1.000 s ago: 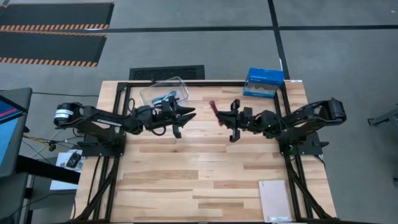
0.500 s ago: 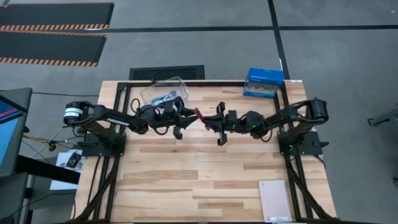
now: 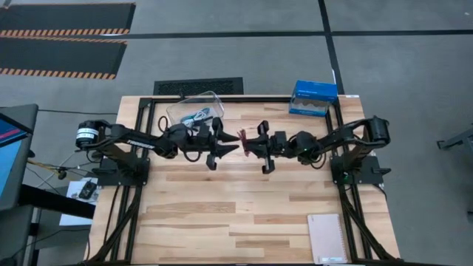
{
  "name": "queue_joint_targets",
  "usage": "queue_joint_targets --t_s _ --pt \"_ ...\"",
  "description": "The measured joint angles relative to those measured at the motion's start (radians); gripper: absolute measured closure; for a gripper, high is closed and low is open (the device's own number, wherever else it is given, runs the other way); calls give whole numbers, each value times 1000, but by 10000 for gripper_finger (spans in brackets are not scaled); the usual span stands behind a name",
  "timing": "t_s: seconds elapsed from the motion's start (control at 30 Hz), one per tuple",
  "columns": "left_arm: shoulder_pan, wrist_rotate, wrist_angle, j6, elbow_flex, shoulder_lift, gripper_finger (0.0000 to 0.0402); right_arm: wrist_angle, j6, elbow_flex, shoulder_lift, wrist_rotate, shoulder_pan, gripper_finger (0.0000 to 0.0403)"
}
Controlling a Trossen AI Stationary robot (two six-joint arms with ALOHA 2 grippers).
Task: Pick and place USB-C Cables
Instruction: Put the pink charger cable into the transparent bin
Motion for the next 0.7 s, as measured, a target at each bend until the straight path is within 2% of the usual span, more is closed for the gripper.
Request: queue_joint_targets --t_s 0.1,0.27,0.43,0.57,0.7 --pt "-2 31 8 14 0 -1 267 -5 -34 -29 -46 -10 0 366" --pt "-3 0 20 14 0 -1 236 -45 -39 -57 -93 -10 1 367" --pt "-3 -21 20 14 0 -1 224 -58 -24 -47 -50 -10 1 369" --pt "-5 6 6 9 21 -1 223 -58 -1 -18 2 -10 -1 363" --pt "-12 9 -78 18 57 -1 223 -60 3 8 33 -10 0 364"
